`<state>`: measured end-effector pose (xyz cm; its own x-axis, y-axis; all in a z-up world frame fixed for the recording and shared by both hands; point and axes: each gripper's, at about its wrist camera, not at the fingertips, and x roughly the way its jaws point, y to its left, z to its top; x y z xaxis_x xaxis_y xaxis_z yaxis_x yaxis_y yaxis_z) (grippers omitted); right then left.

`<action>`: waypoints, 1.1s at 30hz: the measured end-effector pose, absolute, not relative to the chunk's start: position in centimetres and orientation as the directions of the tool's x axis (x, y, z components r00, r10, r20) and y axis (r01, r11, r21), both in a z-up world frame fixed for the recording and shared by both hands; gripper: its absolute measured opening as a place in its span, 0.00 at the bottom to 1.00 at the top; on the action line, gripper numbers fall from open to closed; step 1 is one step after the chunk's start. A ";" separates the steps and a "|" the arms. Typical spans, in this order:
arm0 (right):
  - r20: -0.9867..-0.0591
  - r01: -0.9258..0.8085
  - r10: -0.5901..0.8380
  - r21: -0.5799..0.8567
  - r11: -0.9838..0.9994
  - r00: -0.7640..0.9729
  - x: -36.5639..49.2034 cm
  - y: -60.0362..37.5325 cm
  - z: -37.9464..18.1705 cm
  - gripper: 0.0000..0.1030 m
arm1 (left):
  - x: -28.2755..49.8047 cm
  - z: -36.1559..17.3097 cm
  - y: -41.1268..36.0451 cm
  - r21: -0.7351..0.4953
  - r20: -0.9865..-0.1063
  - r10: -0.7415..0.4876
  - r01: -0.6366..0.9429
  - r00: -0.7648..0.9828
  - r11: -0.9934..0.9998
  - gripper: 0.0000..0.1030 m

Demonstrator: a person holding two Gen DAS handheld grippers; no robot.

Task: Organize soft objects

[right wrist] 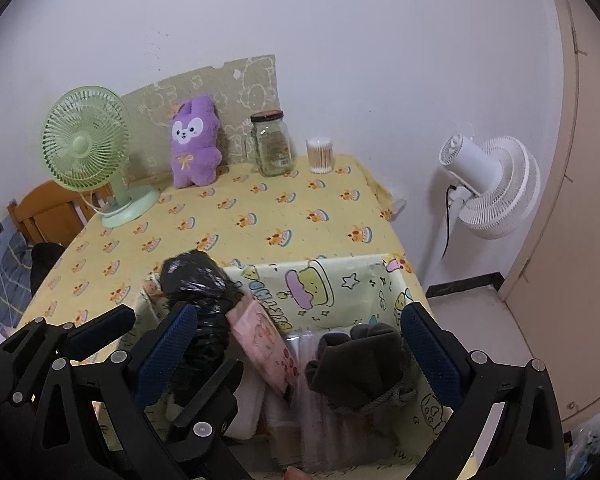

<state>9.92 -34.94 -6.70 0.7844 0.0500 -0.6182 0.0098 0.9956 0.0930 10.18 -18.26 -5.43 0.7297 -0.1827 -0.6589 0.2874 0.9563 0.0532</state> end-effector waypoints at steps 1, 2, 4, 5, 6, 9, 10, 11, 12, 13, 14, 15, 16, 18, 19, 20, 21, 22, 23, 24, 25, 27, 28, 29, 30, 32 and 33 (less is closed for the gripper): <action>-0.616 0.010 0.049 0.092 0.996 0.786 9.7 -34.7 -6.5 1.00 | 10.0 -5.3 -18.0 0.051 -0.655 -0.184 0.286 0.733 0.957 0.78; -0.615 0.010 0.047 0.090 0.996 0.787 9.6 -34.5 -6.3 1.00 | 9.9 -5.2 -17.7 0.048 -0.653 -0.186 0.285 0.734 0.957 0.78; -0.614 0.013 0.042 0.085 0.996 0.788 9.3 -33.9 -6.0 1.00 | 9.6 -4.9 -17.1 0.045 -0.648 -0.186 0.282 0.738 0.958 0.78; -0.612 0.015 0.041 0.086 0.996 0.790 9.1 -33.7 -6.0 1.00 | 9.5 -4.8 -16.9 0.048 -0.644 -0.183 0.278 0.743 0.959 0.78; -0.608 0.016 0.042 0.090 0.996 0.793 8.9 -33.4 -5.9 1.00 | 9.4 -4.7 -16.6 0.052 -0.639 -0.179 0.274 0.748 0.960 0.78; -0.603 0.012 0.047 0.093 0.996 0.796 8.5 -32.6 -5.4 1.00 | 9.2 -3.9 -15.8 0.061 -0.637 -0.183 0.286 0.749 0.956 0.78; -0.598 0.010 0.049 0.095 0.995 0.800 8.5 -32.4 -5.1 1.00 | 9.0 -3.6 -15.6 0.070 -0.624 -0.177 0.280 0.761 0.957 0.78; -0.586 0.007 0.053 0.100 0.995 0.809 8.4 -32.2 -4.8 1.00 | 8.8 -3.3 -15.3 0.079 -0.610 -0.167 0.269 0.774 0.960 0.78; -0.569 0.008 0.054 0.105 0.994 0.820 8.1 -31.9 -4.5 1.00 | 8.6 -3.0 -14.9 0.084 -0.598 -0.158 0.258 0.786 0.963 0.80; -0.558 0.010 0.051 0.105 0.994 0.828 7.9 -31.6 -4.2 1.00 | 8.4 -2.9 -14.5 0.078 -0.596 -0.160 0.256 0.787 0.964 0.82; -0.556 0.010 0.046 0.098 0.995 0.830 7.7 -31.0 -4.0 1.00 | 8.4 -2.9 -14.1 0.070 -0.596 -0.165 0.256 0.786 0.964 0.82; -0.560 0.010 0.042 0.090 0.996 0.828 7.7 -30.6 -3.8 1.00 | 8.3 -2.8 -13.7 0.060 -0.596 -0.172 0.257 0.785 0.965 0.82; -0.561 0.012 0.037 0.083 0.997 0.827 7.6 -30.3 -3.7 1.00 | 8.2 -2.7 -13.3 0.053 -0.596 -0.176 0.257 0.783 0.965 0.82; -0.567 0.016 0.030 0.077 0.997 0.823 7.3 -29.5 -3.4 1.00 | 8.0 -2.5 -12.6 0.046 -0.596 -0.181 0.258 0.782 0.965 0.82; -0.571 0.015 0.035 0.082 0.996 0.820 7.3 -29.3 -3.3 1.00 | 7.8 -2.3 -12.2 0.043 -0.588 -0.182 0.256 0.788 0.966 0.83; -0.570 0.011 0.044 0.093 0.996 0.821 7.2 -28.9 -3.1 1.00 | 7.6 -2.2 -11.7 0.043 -0.580 -0.179 0.249 0.795 0.968 0.85; -0.565 0.007 0.049 0.097 0.995 0.823 7.0 -28.5 -3.0 1.00 | 7.5 -2.1 -11.3 0.042 -0.575 -0.172 0.239 0.800 0.970 0.86; -0.563 0.003 0.051 0.095 0.995 0.825 7.0 -28.1 -2.9 1.00 | 7.3 -2.0 -10.7 0.035 -0.573 -0.171 0.232 0.802 0.972 0.86; -0.563 -0.001 0.051 0.089 0.996 0.825 6.8 -27.6 -2.7 1.00 | 7.1 -1.9 -10.4 0.028 -0.572 -0.172 0.229 0.802 0.973 0.87; -0.563 -0.003 0.049 0.083 0.997 0.825 6.7 -27.3 -2.6 1.00 | 7.0 -1.9 -9.9 0.022 -0.569 -0.171 0.223 0.805 0.975 0.87; -0.562 -0.005 0.045 0.073 0.997 0.826 6.5 -26.6 -2.4 1.00 | 6.8 -1.8 -9.3 0.018 -0.565 -0.168 0.215 0.808 0.976 0.87; -0.557 -0.009 0.043 0.065 0.998 0.829 6.2 -25.7 -2.1 1.00 | 6.5 -1.6 -8.6 0.016 -0.559 -0.159 0.203 0.814 0.979 0.88; -0.556 -0.010 0.044 0.064 0.998 0.830 6.1 -25.4 -2.0 1.00 | 6.4 -1.6 -8.1 0.015 -0.557 -0.155 0.196 0.816 0.980 0.89; -0.556 -0.013 0.046 0.063 0.998 0.830 5.9 -25.0 -1.9 1.00 | 6.2 -1.5 -7.5 0.013 -0.555 -0.147 0.186 0.818 0.983 0.89; -0.556 -0.016 0.048 0.063 0.998 0.829 5.8 -24.6 -1.9 1.00 | 6.0 -1.4 -7.1 0.012 -0.553 -0.141 0.178 0.821 0.984 0.90; -0.555 -0.022 0.053 0.063 0.998 0.830 5.5 -23.6 -1.6 1.00 | 5.6 -1.2 -6.3 0.012 -0.546 -0.131 0.164 0.828 0.986 0.91; -0.552 -0.024 0.054 0.061 0.998 0.832 5.3 -23.2 -1.4 1.00 | 5.4 -1.0 -5.8 0.011 -0.543 -0.127 0.158 0.830 0.987 0.91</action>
<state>5.31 -23.22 -1.41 0.8318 0.0537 -0.5525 -0.0241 0.9979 0.0609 5.39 -5.84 -1.02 0.8303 -0.1267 -0.5427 0.1579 0.9874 0.0111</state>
